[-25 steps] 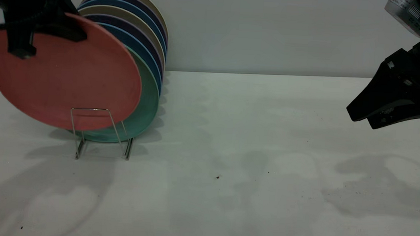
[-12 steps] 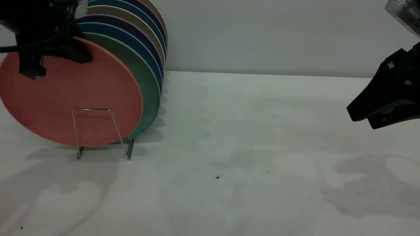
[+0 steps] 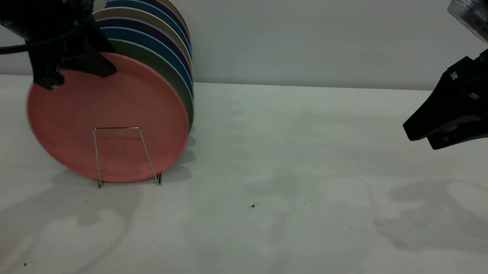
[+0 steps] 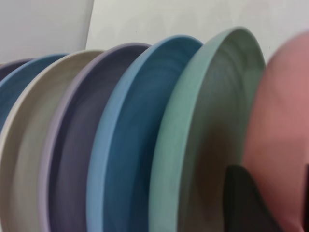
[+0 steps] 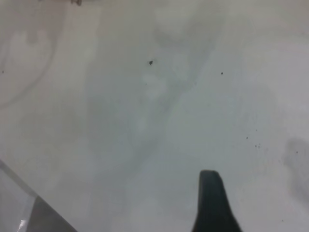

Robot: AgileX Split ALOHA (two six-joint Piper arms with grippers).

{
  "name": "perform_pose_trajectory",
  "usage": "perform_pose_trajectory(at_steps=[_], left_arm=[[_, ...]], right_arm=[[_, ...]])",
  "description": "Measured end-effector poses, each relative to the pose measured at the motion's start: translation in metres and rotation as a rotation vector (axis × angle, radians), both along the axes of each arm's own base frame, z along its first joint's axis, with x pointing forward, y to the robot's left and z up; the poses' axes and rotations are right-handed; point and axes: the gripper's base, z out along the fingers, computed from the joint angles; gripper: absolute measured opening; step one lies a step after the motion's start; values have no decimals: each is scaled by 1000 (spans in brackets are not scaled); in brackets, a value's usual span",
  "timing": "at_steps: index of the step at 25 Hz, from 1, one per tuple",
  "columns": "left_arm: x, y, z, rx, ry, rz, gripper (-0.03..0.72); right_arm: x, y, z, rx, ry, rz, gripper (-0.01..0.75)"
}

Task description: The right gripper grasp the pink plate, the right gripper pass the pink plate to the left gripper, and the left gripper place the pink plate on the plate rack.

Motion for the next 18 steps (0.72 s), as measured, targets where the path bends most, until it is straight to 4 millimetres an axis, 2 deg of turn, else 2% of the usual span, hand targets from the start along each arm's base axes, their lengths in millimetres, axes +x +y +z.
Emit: perform_pose_trajectory(at_steps=[7,13,18], left_arm=[[-1,0,5,-15,-12,11,334],[-14,0,54,-61,-127,31,337],[-31,-2,89,-244,-123,130,337]], right_arm=[[0,0,0,0,0,0,512],[0,0,0,-1,-3,4,512],[1,1,1,20,-8,-15,512]])
